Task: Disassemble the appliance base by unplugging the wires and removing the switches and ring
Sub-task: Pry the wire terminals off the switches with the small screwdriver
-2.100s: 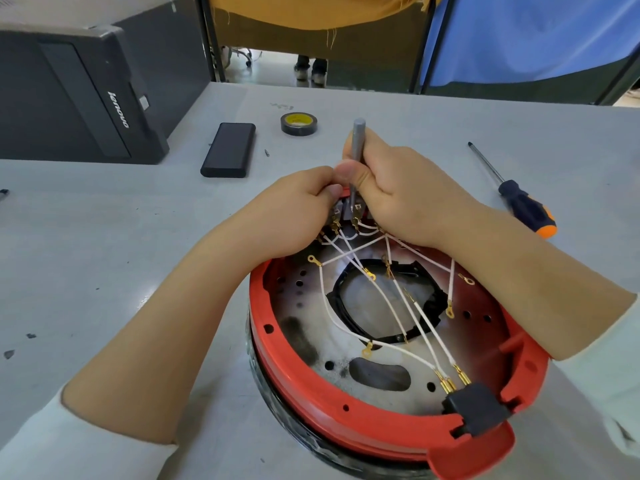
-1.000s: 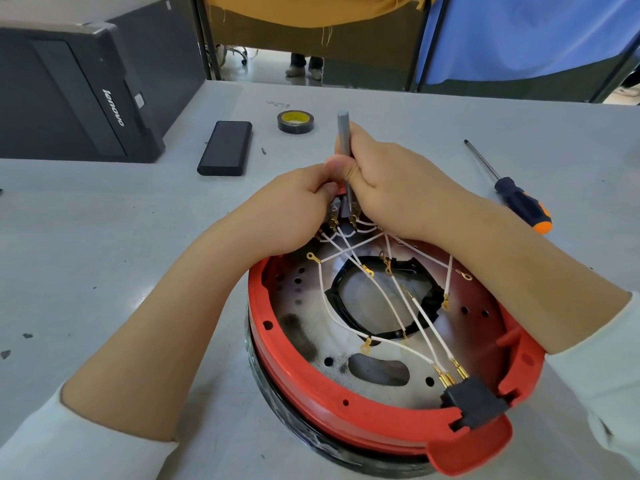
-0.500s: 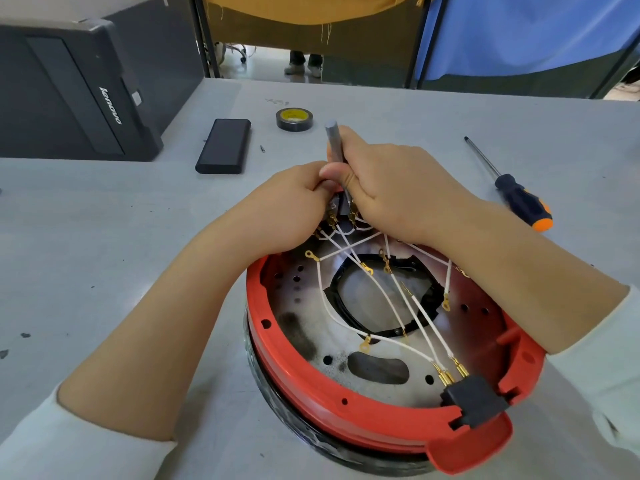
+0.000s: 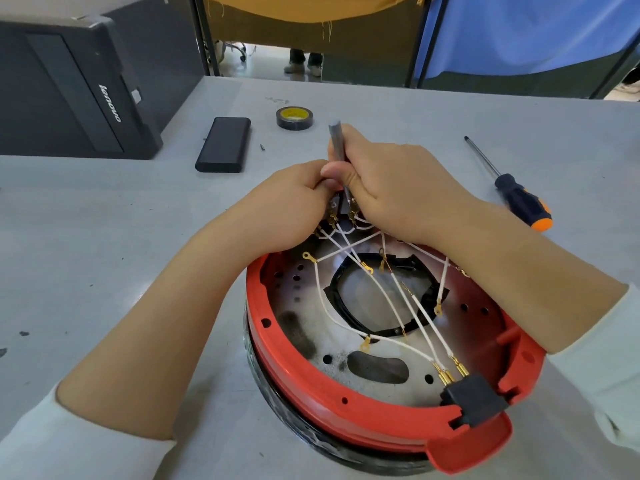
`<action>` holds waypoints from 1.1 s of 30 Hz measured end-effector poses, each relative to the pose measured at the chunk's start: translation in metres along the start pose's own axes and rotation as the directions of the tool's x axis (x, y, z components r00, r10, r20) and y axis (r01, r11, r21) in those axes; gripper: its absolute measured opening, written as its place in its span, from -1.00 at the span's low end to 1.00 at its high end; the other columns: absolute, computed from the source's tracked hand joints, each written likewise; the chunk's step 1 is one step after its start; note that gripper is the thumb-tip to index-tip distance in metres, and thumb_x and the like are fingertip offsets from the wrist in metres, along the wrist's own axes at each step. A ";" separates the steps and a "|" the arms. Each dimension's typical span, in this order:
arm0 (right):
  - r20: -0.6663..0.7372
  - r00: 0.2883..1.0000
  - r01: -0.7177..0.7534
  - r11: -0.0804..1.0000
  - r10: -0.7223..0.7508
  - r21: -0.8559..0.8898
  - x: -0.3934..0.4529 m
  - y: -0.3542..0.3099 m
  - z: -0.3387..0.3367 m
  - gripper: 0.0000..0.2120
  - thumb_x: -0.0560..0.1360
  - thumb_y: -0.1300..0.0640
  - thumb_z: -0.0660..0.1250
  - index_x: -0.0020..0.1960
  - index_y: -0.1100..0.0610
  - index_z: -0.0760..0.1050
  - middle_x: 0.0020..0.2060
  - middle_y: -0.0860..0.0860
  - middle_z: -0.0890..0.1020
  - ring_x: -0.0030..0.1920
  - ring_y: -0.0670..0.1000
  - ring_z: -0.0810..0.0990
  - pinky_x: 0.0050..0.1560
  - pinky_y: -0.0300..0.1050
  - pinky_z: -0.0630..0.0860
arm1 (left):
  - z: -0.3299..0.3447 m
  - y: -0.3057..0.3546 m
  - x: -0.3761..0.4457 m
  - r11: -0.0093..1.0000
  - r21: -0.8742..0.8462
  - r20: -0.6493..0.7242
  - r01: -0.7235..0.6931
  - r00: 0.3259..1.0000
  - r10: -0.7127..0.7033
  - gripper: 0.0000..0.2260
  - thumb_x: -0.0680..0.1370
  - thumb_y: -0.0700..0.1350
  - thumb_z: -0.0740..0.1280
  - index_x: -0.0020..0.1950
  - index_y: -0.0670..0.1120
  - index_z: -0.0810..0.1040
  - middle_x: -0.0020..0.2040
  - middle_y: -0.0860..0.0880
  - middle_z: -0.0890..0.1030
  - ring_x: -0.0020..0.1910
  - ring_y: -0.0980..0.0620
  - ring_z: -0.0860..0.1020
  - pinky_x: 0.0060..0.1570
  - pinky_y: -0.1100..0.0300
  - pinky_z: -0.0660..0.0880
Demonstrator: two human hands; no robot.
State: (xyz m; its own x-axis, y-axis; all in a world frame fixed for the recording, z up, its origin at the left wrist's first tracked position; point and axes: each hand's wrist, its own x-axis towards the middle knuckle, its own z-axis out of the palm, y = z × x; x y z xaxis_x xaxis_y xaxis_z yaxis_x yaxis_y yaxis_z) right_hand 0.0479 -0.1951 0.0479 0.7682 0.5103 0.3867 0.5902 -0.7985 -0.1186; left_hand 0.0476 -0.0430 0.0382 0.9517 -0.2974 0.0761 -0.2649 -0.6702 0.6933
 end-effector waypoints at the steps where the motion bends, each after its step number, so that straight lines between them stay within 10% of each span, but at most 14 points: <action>1: -0.003 1.000 0.018 0.999 -0.018 -0.031 0.001 -0.001 0.000 -0.66 0.62 -0.10 -0.04 0.11 0.13 0.34 -0.44 -0.16 0.33 -0.45 -0.13 0.33 -0.41 -0.14 0.29 | 0.000 0.000 -0.001 1.000 -0.001 -0.002 0.001 1.000 -0.001 -0.75 0.65 -0.08 0.05 0.06 -0.09 0.51 -0.39 0.07 0.41 -0.57 0.28 0.36 -0.56 0.42 0.26; 10: 0.081 0.995 -0.057 0.996 0.051 0.076 0.006 -0.004 0.000 -0.85 0.64 -0.08 -0.01 0.01 -0.02 0.19 -0.37 -0.12 0.41 -0.34 -0.13 0.40 -0.32 -0.05 0.32 | -0.002 0.002 -0.002 1.000 0.017 -0.002 0.019 1.000 -0.019 -0.76 0.65 -0.11 0.07 -0.16 0.01 0.44 -0.40 0.06 0.43 -0.46 0.15 0.35 -0.56 0.42 0.25; 16: 0.120 0.977 -0.200 0.959 0.179 0.200 0.013 0.001 0.001 -0.83 0.65 -0.06 0.03 -0.04 0.00 0.23 -0.34 -0.11 0.44 -0.32 -0.15 0.40 -0.37 -0.18 0.23 | -0.001 0.001 -0.001 1.000 0.002 0.015 -0.012 1.000 0.012 -0.77 0.65 -0.09 0.08 0.19 0.04 0.50 -0.30 0.16 0.46 -0.39 0.26 0.42 -0.46 0.42 0.26; 33: 0.055 0.998 0.025 0.999 -0.027 0.030 0.002 0.004 0.003 -0.86 0.63 -0.08 0.01 -0.01 -0.03 0.18 -0.41 -0.17 0.34 -0.39 -0.18 0.32 -0.39 -0.24 0.21 | -0.001 -0.001 0.000 1.000 0.001 0.000 -0.010 1.000 0.010 -0.77 0.63 -0.13 0.05 0.05 -0.07 0.51 -0.37 0.06 0.45 -0.50 0.20 0.38 -0.56 0.42 0.26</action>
State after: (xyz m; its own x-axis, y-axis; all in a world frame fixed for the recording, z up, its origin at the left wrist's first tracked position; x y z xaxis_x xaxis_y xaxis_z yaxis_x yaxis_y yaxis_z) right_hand 0.0529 -0.1959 0.0452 0.7644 0.5484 0.3391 0.6166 -0.7755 -0.1359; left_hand 0.0485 -0.0412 0.0382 0.9490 -0.3044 0.0827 -0.2746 -0.6681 0.6915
